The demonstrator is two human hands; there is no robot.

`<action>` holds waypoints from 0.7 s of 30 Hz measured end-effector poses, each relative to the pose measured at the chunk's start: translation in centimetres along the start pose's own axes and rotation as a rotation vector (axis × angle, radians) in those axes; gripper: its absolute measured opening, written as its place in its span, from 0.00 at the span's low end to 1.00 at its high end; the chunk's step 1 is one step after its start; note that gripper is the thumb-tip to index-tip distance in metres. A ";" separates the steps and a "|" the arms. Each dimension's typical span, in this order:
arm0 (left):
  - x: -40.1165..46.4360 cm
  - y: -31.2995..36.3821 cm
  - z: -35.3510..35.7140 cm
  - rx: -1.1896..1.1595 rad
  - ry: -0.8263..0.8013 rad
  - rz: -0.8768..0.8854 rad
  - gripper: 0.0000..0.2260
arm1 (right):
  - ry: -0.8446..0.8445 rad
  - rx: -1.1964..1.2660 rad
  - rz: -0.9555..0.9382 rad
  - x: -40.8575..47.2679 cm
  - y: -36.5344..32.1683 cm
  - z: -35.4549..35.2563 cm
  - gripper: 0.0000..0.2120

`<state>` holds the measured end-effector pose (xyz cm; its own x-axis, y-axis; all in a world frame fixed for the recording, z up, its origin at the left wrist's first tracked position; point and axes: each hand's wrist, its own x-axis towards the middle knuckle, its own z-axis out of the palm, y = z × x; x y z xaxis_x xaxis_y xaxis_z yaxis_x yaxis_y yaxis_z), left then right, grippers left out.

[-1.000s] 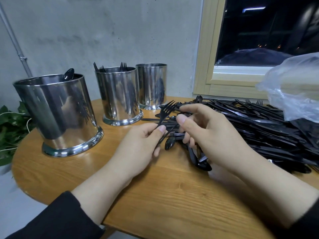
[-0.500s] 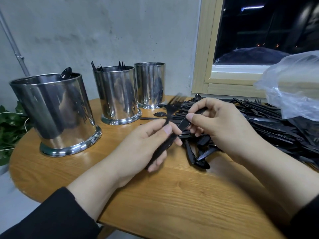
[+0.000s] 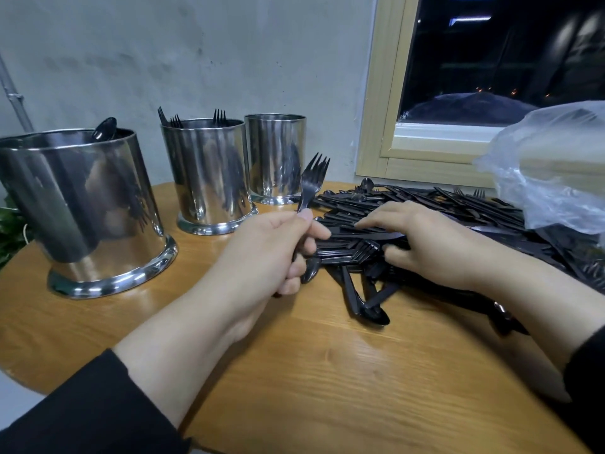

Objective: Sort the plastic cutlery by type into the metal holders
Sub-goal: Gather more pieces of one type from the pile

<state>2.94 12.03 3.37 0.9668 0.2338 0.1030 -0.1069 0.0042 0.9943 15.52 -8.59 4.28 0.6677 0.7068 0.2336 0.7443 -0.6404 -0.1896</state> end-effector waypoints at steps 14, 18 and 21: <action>2.9 0.2 1.3 -0.055 0.097 -0.001 0.13 | 0.199 -0.086 -0.207 0.6 1.5 3.0 0.11; 2.7 -0.1 1.6 -0.029 0.105 0.000 0.12 | 0.358 -0.044 -0.230 0.4 1.2 2.6 0.09; 2.4 -0.4 1.6 0.020 0.106 0.006 0.12 | 0.590 0.049 -0.186 0.1 0.4 1.6 0.09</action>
<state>5.72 11.04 3.27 0.9360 0.3356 0.1066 -0.1072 -0.0167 0.9941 15.91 -8.29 2.68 0.4158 0.5114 0.7520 0.8568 -0.4975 -0.1355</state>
